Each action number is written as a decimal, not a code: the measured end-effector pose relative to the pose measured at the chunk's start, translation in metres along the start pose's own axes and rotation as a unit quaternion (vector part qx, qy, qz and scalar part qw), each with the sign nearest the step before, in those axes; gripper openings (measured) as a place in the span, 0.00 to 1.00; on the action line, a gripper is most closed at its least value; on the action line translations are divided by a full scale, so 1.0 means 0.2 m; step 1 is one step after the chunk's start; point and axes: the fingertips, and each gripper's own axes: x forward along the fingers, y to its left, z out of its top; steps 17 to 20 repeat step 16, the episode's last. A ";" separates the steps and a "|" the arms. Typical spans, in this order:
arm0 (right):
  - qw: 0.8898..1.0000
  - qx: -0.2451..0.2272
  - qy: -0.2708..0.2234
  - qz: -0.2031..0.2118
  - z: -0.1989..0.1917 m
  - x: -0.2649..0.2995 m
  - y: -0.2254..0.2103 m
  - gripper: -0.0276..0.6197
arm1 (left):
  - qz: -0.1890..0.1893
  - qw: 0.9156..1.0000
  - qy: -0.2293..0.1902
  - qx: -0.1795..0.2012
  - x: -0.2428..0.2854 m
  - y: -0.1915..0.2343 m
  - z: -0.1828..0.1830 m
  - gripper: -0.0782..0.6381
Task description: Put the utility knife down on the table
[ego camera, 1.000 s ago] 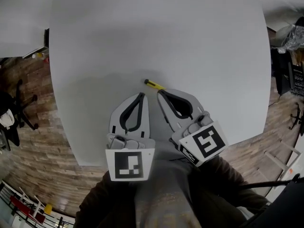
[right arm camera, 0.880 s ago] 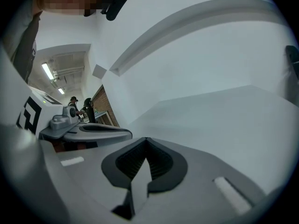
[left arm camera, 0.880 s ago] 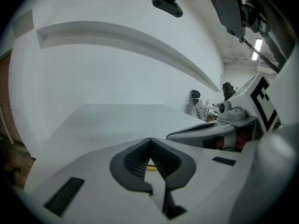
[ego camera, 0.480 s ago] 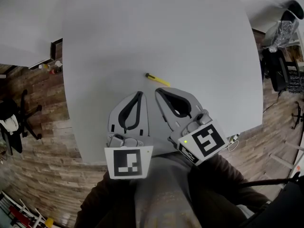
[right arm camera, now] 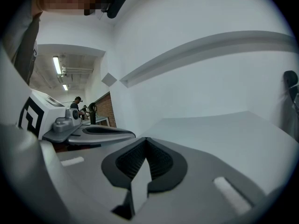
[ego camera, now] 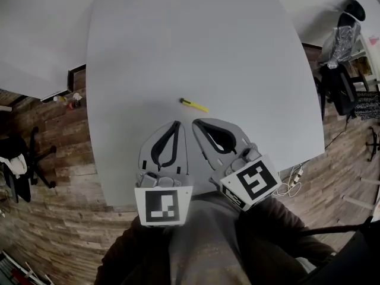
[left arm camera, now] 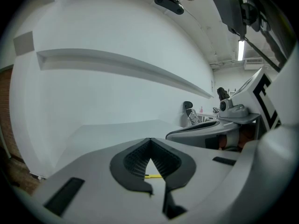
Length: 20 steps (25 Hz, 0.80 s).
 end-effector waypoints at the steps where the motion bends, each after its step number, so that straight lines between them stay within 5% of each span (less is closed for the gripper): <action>1: 1.000 0.000 -0.001 0.000 0.00 -0.02 0.00 0.04 | 0.000 1.000 -0.002 0.003 -0.01 -0.02 0.01 0.11; 20: 1.000 -0.004 -0.016 0.009 0.03 -0.08 0.07 0.04 | 0.001 1.000 -0.009 0.019 -0.08 -0.08 0.04 0.11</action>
